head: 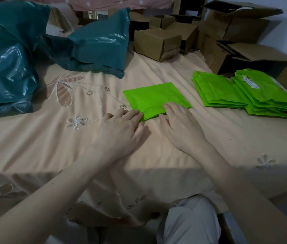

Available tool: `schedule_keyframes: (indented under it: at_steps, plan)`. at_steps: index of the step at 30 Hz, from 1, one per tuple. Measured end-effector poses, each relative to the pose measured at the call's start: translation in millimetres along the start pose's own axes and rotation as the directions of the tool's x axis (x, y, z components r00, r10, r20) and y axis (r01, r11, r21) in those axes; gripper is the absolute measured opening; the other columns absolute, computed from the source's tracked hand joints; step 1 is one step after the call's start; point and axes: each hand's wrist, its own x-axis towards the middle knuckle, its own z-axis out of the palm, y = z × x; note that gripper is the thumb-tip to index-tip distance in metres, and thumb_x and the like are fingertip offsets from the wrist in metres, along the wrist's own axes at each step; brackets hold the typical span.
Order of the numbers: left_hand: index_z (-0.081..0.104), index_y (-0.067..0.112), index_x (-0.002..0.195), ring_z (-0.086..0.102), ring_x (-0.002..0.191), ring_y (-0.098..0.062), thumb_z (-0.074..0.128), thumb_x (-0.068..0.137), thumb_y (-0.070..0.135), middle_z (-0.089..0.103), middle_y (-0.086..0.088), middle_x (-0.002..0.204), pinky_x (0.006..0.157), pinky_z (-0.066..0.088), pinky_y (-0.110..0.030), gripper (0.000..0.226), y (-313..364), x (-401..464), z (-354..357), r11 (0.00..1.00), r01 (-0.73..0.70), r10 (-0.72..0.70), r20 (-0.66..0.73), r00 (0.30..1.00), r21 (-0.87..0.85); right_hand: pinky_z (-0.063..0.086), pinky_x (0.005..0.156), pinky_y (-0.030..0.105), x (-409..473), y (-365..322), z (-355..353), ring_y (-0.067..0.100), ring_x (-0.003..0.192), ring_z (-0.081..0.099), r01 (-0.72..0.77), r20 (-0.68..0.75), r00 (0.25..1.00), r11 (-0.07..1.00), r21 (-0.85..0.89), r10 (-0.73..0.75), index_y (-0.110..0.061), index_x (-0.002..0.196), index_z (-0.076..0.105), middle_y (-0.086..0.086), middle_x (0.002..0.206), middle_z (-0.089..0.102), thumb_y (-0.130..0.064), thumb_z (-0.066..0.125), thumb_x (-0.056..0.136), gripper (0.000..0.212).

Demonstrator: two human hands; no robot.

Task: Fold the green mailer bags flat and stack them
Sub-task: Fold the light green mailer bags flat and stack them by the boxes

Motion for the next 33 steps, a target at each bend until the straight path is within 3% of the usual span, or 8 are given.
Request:
schedule_keyframes:
  at_steps: [9, 17, 29, 33]
  plan:
    - [0.066, 0.023, 0.113, 0.063, 0.098, -0.023, 0.027, 0.090, 0.042, 0.067, 0.007, 0.116, 0.073, 0.050, -0.037, 0.049, -2.4, 1.6, 1.6, 1.000, -0.017, 0.017, -0.035, 0.999, -0.002, 0.036, 0.103, 0.044, 1.8, 23.4, -3.3, 0.028, 0.124, 0.044, -0.077, 0.021, 0.997, 0.997, -0.024, 0.077, -0.005, 0.130, 0.045, 0.011, 0.134, 0.048, -0.034, 0.033, 0.098, 0.045]
    - [0.066, 0.022, 0.113, 0.063, 0.098, -0.023, 0.026, 0.090, 0.041, 0.067, 0.006, 0.116, 0.074, 0.049, -0.037, 0.050, -1.9, 0.7, 2.4, 1.000, -0.021, 0.021, -0.052, 0.998, -0.015, 0.030, 0.108, 0.040, 4.6, 27.7, -2.0, 0.026, 0.132, 0.035, -0.150, 0.067, 0.987, 0.988, 0.035, 0.147, -0.006, 0.138, 0.036, 0.010, 0.143, 0.039, -0.035, 0.032, 0.099, 0.049]
    - [0.064, 0.022, 0.117, 0.062, 0.104, -0.023, 0.023, 0.087, 0.042, 0.065, 0.006, 0.121, 0.079, 0.047, -0.038, 0.054, -0.4, -0.6, 3.2, 0.999, 0.001, -0.002, -0.025, 1.000, -0.036, 0.025, 0.106, 0.042, 5.6, 29.1, 5.7, 0.023, 0.134, 0.030, -0.292, 0.044, 0.955, 0.956, -0.018, 0.293, -0.008, 0.136, 0.038, 0.006, 0.143, 0.040, -0.043, 0.033, 0.096, 0.053]
    - [0.055, 0.023, 0.126, 0.049, 0.122, -0.019, 0.014, 0.081, 0.053, 0.050, 0.007, 0.138, 0.094, 0.038, -0.039, 0.067, -1.0, -1.8, 3.4, 0.998, 0.026, -0.023, 0.048, 0.999, -0.063, 0.030, 0.104, 0.043, 5.4, 30.6, 4.9, 0.026, 0.128, 0.038, -0.281, 0.014, 0.960, 0.959, 0.029, 0.281, -0.007, 0.123, 0.047, 0.011, 0.134, 0.048, -0.046, 0.031, 0.096, 0.051]
